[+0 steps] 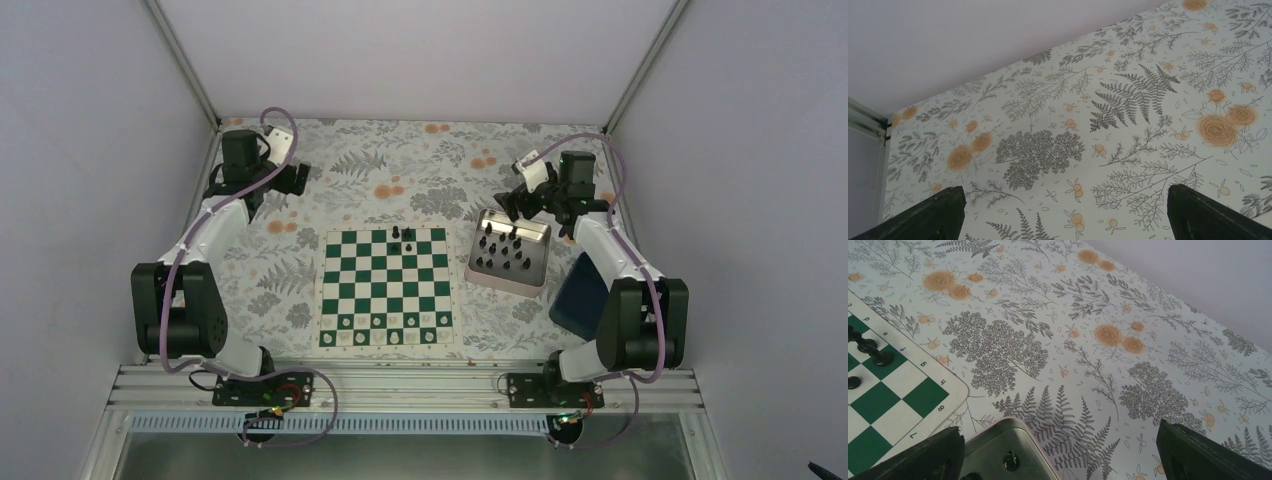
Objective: Set up the chess pieces on the board
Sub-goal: Pick up the chess piece from the storage box.
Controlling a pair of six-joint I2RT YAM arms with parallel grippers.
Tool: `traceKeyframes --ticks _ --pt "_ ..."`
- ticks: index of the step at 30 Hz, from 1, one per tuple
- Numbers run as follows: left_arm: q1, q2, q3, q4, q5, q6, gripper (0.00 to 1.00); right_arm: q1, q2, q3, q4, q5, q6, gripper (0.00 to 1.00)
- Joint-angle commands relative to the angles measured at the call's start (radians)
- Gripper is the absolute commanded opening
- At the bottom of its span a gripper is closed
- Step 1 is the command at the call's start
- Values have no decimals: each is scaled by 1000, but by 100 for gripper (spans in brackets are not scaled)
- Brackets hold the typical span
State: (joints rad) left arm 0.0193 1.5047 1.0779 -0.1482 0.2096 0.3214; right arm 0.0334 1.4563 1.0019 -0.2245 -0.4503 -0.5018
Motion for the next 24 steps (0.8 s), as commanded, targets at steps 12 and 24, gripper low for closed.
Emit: traceKeyframes --ticks 12,24 --pt "-4 2 41 -29 18 15 100 40 37 52 -175 20 -127 68" --pt "-4 25 58 -36 3 19 100 109 194 88 -260 152 -105 41"
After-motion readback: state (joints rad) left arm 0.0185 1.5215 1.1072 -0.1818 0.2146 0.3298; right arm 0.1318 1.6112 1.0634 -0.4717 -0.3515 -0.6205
